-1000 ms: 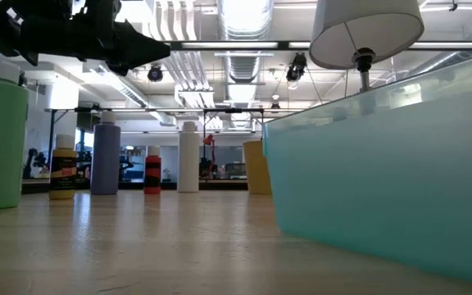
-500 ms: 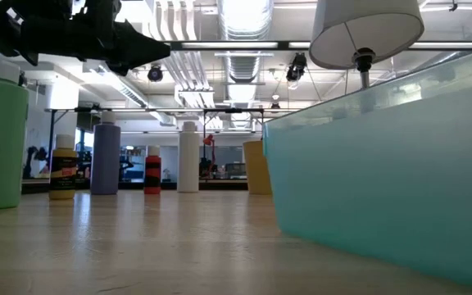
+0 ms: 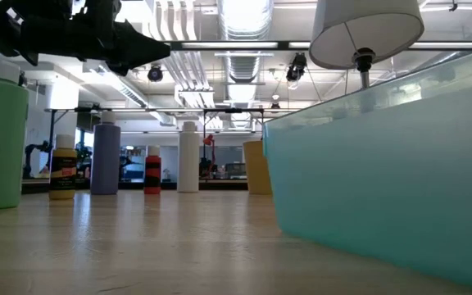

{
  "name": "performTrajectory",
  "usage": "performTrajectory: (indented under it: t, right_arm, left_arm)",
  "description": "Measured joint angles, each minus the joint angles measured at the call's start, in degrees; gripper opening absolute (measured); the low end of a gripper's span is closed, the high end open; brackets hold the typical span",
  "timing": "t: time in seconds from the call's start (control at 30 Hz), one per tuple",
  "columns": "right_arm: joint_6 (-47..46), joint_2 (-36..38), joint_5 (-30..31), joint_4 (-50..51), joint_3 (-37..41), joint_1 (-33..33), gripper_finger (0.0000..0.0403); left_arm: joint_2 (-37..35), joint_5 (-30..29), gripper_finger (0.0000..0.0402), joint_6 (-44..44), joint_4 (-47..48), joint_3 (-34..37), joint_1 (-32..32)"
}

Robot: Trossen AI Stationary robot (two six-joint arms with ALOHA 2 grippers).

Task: Pick & Place Paint Supplies
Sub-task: Put the big yellow paint bottle into the green bin

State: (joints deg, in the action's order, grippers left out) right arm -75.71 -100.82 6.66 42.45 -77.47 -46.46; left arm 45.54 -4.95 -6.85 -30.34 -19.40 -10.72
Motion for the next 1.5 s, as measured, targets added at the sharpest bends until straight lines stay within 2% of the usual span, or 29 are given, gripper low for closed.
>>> performTrajectory:
  t: [0.2, 0.3, 0.47, 0.63, 0.73, 1.0, 1.23, 1.5]
  right_arm:
    - [-3.5, 4.1, -2.2, 0.8, 0.0, 0.0, 0.0154]
    - [-3.7, 7.3, -2.2, 5.1, 0.0, 0.0, 0.0136]
    - [-8.9, 12.0, 0.9, 23.3, 0.0, 0.0, 0.0108]
    - [-19.7, 16.5, 2.1, 41.9, 0.0, 0.0, 0.0094]
    - [-23.9, 20.0, 2.3, 45.9, 0.0, 0.0, 0.0104]
    - [-32.3, 29.1, 2.4, 47.4, 3.0, 0.0, 0.0161]
    - [-34.5, 34.9, 2.3, 47.6, 9.1, 0.7, 0.0206]
    - [-35.0, 38.1, 2.0, 45.5, 15.5, 0.8, 0.0228]
  left_arm:
    - [0.0, 0.0, 0.0097, 0.0, 0.0, 0.0, 0.0]
    - [0.0, 0.0, 0.0097, 0.0, 0.0, 0.0, 0.0]
    - [0.0, 0.0, 0.0097, 0.0, 0.0, 0.0, 0.0]
    - [0.0, 0.0, 0.0097, 0.0, 0.0, 0.0, 0.0]
    - [0.0, 0.0, 0.0097, 0.0, 0.0, 0.0, 0.0]
    - [0.0, 0.0, 0.0097, 0.0, 0.0, 0.0, 0.0]
    - [0.0, 0.0, 0.0097, 0.0, 0.0, 0.0, 0.0]
    - [0.0, 0.0, 0.0097, 0.0, 0.0, 0.0, 0.0]
